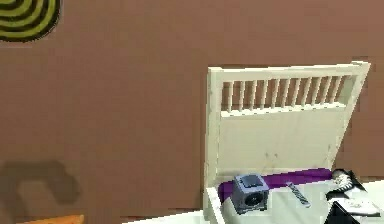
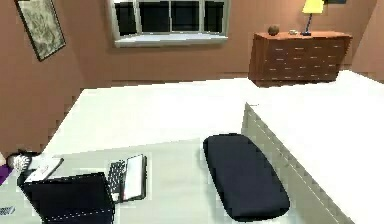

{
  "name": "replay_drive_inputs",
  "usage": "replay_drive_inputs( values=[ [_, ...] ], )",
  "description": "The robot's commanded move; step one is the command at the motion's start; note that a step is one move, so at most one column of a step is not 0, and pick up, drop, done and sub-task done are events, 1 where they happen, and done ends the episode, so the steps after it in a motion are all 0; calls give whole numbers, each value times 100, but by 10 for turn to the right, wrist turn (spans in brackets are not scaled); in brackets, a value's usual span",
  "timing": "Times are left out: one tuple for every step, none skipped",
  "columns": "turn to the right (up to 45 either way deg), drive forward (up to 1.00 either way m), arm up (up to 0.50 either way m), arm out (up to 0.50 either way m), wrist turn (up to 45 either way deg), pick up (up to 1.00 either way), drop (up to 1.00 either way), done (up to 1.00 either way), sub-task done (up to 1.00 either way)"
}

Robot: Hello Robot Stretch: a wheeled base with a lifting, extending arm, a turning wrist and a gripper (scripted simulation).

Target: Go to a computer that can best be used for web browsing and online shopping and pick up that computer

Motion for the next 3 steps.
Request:
replay_drive_inputs(
  values=[
    [-360, 0, 0, 0, 0, 0, 0, 0, 0],
    [0, 0, 50, 0, 0, 0, 0, 0, 0],
    [0, 0, 4, 0, 0, 0, 0, 0, 0]
  ],
)
